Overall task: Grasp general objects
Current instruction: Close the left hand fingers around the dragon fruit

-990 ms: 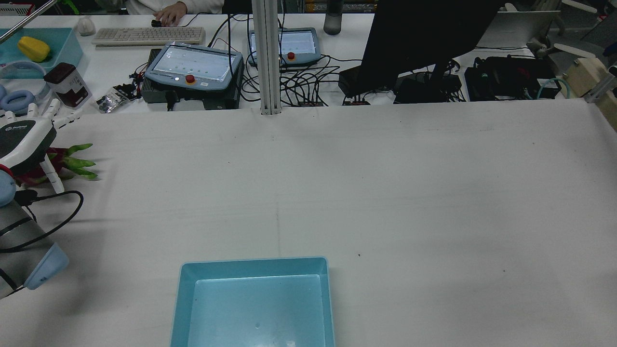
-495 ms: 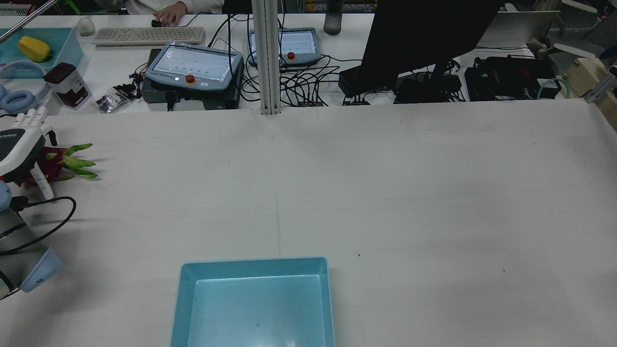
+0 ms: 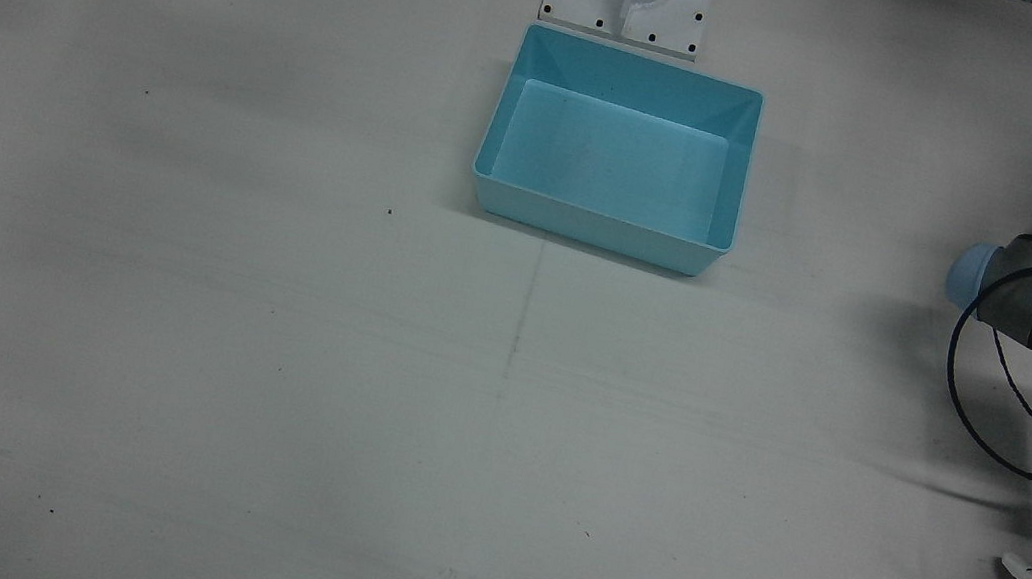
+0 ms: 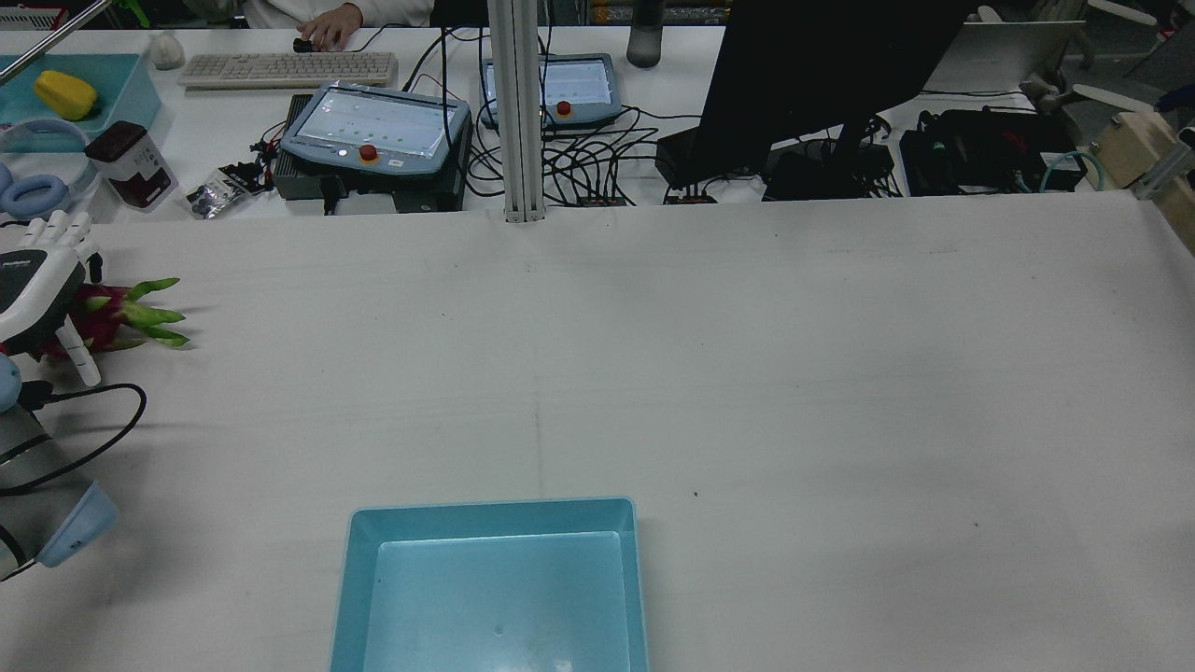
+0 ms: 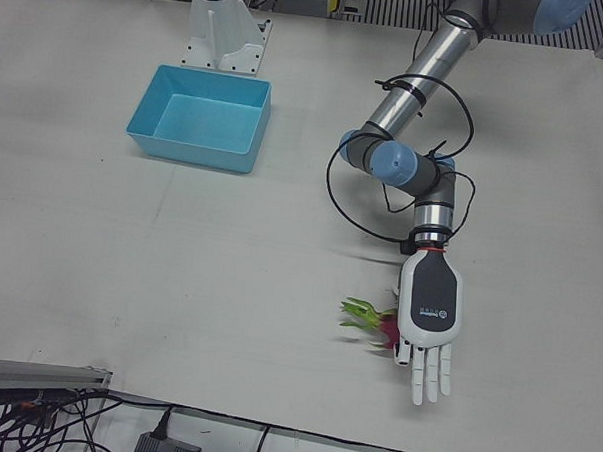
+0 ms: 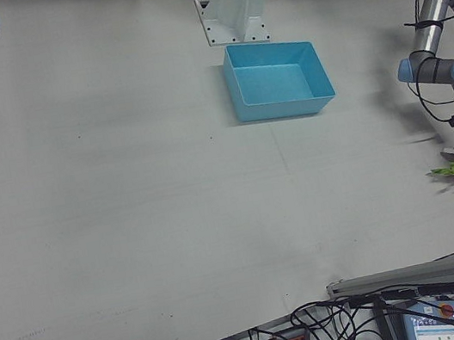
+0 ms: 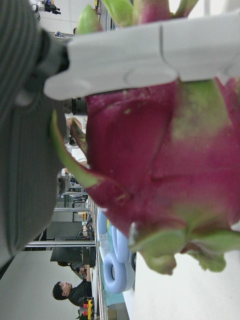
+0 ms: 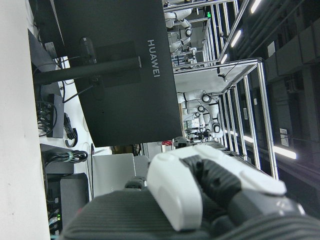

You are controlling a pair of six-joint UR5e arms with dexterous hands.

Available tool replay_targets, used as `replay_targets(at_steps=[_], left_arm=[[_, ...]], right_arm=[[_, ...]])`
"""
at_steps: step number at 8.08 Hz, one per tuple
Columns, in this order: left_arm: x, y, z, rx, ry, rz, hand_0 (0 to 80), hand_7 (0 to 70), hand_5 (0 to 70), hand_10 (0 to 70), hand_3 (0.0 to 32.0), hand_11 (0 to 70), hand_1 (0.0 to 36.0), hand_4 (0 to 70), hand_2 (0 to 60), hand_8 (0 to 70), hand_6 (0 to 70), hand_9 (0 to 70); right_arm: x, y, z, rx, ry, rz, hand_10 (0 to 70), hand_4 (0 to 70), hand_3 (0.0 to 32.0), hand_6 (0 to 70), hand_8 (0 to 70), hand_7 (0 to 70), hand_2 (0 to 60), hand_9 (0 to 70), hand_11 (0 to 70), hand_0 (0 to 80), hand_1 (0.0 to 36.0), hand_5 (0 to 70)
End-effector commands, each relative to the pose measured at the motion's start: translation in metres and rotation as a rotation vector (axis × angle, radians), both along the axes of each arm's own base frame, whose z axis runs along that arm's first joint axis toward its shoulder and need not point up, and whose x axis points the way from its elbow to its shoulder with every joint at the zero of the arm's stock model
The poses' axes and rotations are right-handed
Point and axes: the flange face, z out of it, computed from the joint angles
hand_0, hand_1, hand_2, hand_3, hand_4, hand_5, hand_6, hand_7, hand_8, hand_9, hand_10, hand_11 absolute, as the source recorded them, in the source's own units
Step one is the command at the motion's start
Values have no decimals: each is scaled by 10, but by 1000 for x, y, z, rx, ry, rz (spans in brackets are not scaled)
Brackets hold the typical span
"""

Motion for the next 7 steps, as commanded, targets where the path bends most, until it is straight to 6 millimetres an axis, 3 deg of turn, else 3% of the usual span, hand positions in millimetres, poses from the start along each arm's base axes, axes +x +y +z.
replay_targets(at_steps=[1, 2, 7], left_arm=[[1, 0, 1, 3, -4, 2, 532, 5, 122, 0, 76, 0, 205, 78, 88, 0, 28, 0], [2, -1, -1, 8, -14, 4, 539, 0, 0, 0, 232, 0, 216, 28, 74, 0, 0, 0], [2, -2, 15, 13, -25, 4, 540, 0, 0, 0, 176, 0, 209, 64, 62, 0, 5, 0]], right_arm=[[0, 0, 0, 0, 0, 0, 0, 0, 0, 0, 0, 0, 0, 0, 0, 0, 0, 0], [0, 0, 0, 0, 0, 0, 0, 0, 0, 0, 0, 0, 0, 0, 0, 0, 0, 0], [0, 0, 0, 0, 0, 0, 0, 0, 0, 0, 0, 0, 0, 0, 0, 0, 0, 0]])
